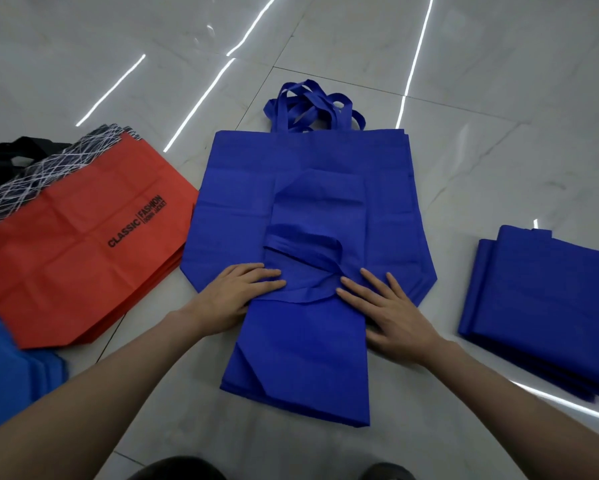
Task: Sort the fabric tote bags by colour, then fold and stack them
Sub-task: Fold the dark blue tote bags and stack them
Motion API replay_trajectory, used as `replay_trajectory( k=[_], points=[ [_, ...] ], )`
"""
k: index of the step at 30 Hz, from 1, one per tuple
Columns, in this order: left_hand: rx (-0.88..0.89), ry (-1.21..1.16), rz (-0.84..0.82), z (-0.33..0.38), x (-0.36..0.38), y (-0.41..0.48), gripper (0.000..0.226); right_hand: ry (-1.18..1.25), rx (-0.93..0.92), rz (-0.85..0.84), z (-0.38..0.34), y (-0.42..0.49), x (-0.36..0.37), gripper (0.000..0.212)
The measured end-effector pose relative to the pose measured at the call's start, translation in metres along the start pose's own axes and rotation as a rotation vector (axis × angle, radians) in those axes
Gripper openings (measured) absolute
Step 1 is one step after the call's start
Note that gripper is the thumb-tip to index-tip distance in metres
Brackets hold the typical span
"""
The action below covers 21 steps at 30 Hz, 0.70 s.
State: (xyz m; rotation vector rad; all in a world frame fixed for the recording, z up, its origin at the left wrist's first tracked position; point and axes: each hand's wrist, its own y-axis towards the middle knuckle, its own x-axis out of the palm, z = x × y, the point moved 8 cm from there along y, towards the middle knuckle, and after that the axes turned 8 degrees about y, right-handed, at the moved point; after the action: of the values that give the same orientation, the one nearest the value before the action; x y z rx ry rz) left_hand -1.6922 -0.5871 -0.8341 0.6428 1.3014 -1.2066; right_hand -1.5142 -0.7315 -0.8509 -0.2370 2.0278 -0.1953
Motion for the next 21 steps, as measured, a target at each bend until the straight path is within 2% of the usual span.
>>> replay_trajectory(
  k=[1, 3, 4, 5, 6, 8, 9, 11, 15, 19, 21],
  points=[
    [0.002, -0.045, 0.026, -0.001, -0.001, 0.001, 0.052, 0.05, 0.021, 0.013, 0.0, 0.0, 0.0, 0.059],
    [-0.072, -0.165, 0.089, -0.008, -0.002, 0.007, 0.068, 0.239, 0.059, 0.142, -0.004, 0.002, -0.009, 0.042],
    [-0.194, -0.31, 0.119, -0.014, -0.004, 0.008, 0.053, 0.359, 0.087, 0.271, -0.005, 0.003, -0.018, 0.023],
    [-0.284, -0.478, 0.146, -0.014, -0.011, 0.009, 0.021, 0.489, 0.142, 0.408, -0.004, 0.003, -0.028, 0.018],
    [-0.399, -0.613, 0.142, -0.017, -0.014, 0.011, 0.017, 0.622, 0.237, 0.506, -0.002, 0.003, -0.033, 0.03],
    [-0.568, -0.816, 0.107, -0.019, -0.01, 0.017, 0.043, 0.82, 0.428, 0.569, 0.004, 0.007, -0.035, 0.046],
    [-0.635, -0.874, 0.151, -0.021, -0.01, 0.02, 0.052, 0.857, 0.507, 0.598, 0.007, 0.009, -0.036, 0.05],
    [-0.765, -0.855, 0.239, -0.028, -0.011, 0.022, 0.06, 0.9, 0.619, 0.643, 0.014, 0.015, -0.039, 0.053],
    [-0.959, -0.666, 0.354, -0.03, -0.017, 0.023, 0.061, 0.865, 0.706, 0.667, 0.024, 0.032, -0.048, 0.055],
    [-1.1, -0.394, 0.305, -0.025, -0.024, 0.02, 0.06, 0.628, 0.821, 0.629, 0.028, 0.042, -0.051, 0.049],
    [-1.121, -0.188, 0.371, -0.02, -0.031, 0.019, 0.053, 0.527, 0.863, 0.616, 0.027, 0.044, -0.051, 0.038]
  ],
)
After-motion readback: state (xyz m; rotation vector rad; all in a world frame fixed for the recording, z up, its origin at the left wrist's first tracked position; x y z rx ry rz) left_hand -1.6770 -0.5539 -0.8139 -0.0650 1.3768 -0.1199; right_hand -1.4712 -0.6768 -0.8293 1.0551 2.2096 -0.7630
